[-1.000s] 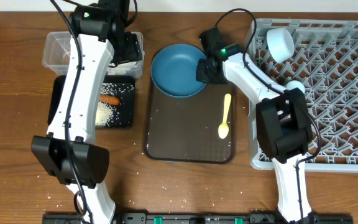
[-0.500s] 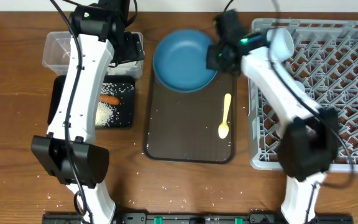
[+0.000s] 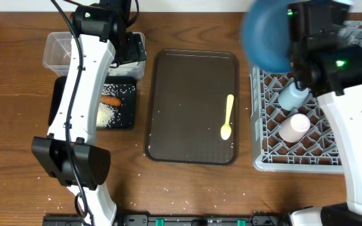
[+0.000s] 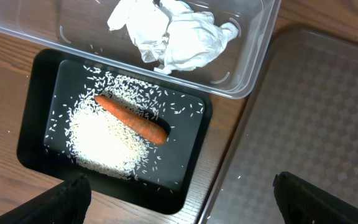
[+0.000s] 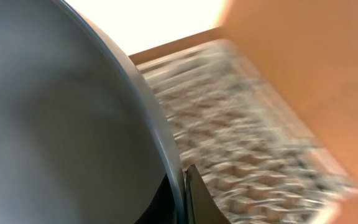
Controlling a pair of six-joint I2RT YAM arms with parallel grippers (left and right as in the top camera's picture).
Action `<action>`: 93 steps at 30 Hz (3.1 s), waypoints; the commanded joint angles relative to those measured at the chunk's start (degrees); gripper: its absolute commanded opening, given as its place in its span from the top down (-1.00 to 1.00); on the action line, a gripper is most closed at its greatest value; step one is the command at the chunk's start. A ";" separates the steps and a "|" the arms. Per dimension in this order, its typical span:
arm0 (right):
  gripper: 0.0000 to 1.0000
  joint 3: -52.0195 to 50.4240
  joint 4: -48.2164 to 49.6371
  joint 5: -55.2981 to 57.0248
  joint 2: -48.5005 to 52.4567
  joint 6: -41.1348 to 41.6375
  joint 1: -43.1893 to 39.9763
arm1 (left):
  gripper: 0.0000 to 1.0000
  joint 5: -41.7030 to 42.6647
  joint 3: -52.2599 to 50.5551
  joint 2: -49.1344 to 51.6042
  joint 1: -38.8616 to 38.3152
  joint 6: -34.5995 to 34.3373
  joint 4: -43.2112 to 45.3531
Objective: Sort waste into correct bins and load items into the dishwasher rack
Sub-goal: 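Carry the blue bowl right and place it in the back of the rack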
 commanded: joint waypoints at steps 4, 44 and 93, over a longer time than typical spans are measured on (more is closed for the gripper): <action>0.98 0.46 1.53 24.41 0.55 2.89 -6.73 | -0.93 -0.72 -0.13 0.31 0.15 -0.35 -0.15; 0.98 -0.02 36.83 6.51 23.89 -47.71 -33.46 | -0.96 -0.72 -0.13 0.31 0.15 -0.35 -0.15; 0.97 -2.23 40.44 -5.27 24.41 -67.58 -33.88 | -0.96 -0.72 -0.13 0.31 0.15 -0.35 -0.15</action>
